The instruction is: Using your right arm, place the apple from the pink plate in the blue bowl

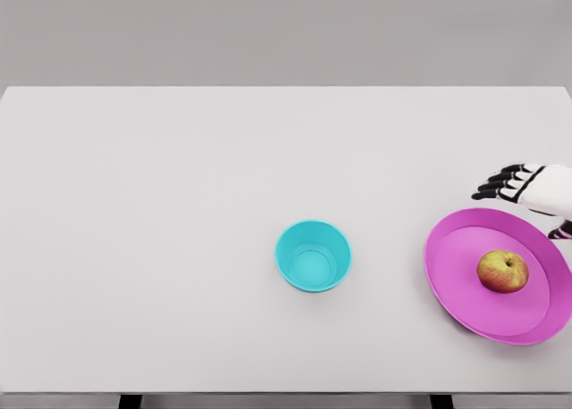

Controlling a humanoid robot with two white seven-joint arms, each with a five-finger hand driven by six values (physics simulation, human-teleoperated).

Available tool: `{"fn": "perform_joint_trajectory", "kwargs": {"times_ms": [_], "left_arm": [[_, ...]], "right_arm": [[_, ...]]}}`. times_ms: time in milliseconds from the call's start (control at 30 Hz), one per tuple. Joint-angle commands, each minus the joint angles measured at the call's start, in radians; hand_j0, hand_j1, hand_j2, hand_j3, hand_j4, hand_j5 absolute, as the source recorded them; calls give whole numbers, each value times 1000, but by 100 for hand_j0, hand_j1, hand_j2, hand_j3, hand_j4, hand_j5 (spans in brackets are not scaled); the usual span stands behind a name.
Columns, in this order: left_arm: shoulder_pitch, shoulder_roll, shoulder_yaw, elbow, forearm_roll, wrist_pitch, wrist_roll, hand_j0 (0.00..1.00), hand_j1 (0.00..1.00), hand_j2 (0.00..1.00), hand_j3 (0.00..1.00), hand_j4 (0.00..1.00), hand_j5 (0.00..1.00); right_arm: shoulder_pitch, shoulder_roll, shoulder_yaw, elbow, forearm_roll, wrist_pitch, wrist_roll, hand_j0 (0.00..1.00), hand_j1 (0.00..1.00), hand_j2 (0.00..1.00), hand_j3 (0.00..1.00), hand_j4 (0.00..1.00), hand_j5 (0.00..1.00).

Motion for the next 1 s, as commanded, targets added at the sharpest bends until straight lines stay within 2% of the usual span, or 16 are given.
{"fn": "perform_joint_trajectory", "kwargs": {"times_ms": [0, 333, 400, 467, 700, 967], "left_arm": [[0, 0, 0, 0, 0, 0, 0, 100, 100, 100, 100, 100, 100], [0, 0, 0, 0, 0, 0, 0, 100, 100, 100, 100, 100, 100], [0, 0, 0, 0, 0, 0, 0, 100, 100, 100, 100, 100, 100], [0, 0, 0, 0, 0, 0, 0, 100, 100, 100, 100, 100, 100], [0, 0, 0, 0, -2, 0, 0, 100, 100, 100, 100, 100, 100], [0, 0, 0, 0, 0, 0, 0, 100, 100, 100, 100, 100, 100]], "right_arm": [[0, -15, -2, -42, -7, 2, 38, 100, 100, 100, 100, 100, 100], [64, -32, -1, -124, -7, 2, 69, 100, 100, 100, 100, 100, 100], [78, -32, -1, -122, -4, 2, 72, 100, 100, 100, 100, 100, 100], [92, -35, -2, -114, -2, 2, 113, 100, 100, 100, 100, 100, 100], [120, -36, -1, -71, 2, 2, 117, 100, 100, 100, 100, 100, 100], [120, -30, 2, -82, 2, 2, 117, 100, 100, 100, 100, 100, 100]]}}
